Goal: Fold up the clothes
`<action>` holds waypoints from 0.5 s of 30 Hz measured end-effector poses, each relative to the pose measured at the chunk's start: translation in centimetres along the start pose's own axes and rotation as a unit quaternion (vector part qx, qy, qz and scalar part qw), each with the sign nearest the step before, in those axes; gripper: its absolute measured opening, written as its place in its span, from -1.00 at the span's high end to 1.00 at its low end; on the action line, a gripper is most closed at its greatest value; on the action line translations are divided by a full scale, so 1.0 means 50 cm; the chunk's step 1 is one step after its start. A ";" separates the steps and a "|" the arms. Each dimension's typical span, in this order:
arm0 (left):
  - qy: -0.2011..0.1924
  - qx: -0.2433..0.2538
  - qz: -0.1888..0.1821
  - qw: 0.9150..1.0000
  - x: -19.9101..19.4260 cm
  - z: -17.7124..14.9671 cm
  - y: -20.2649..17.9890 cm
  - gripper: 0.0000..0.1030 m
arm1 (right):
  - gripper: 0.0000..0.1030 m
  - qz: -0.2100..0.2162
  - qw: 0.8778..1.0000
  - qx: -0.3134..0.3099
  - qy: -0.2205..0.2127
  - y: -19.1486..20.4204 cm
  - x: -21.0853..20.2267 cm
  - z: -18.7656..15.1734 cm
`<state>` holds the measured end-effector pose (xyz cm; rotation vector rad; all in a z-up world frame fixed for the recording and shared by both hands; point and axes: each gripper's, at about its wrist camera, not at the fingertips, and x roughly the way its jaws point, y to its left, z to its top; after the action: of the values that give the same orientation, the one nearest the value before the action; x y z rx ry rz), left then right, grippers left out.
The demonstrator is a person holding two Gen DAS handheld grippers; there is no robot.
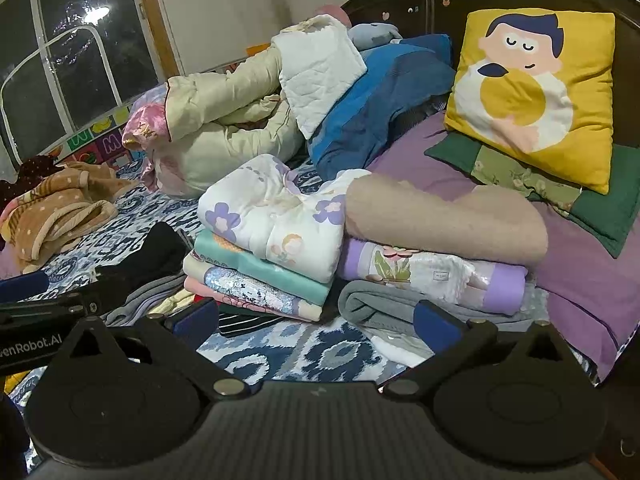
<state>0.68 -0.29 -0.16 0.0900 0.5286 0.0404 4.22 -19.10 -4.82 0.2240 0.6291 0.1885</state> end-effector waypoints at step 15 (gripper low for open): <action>0.004 0.004 -0.002 1.000 0.020 0.004 -0.005 -1.00 | -0.99 0.002 1.000 0.000 0.002 -0.006 0.019 0.003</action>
<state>1.66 -0.47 -0.50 0.0974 0.5374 0.0349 5.11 -19.21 -5.30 0.2253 0.6327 0.1921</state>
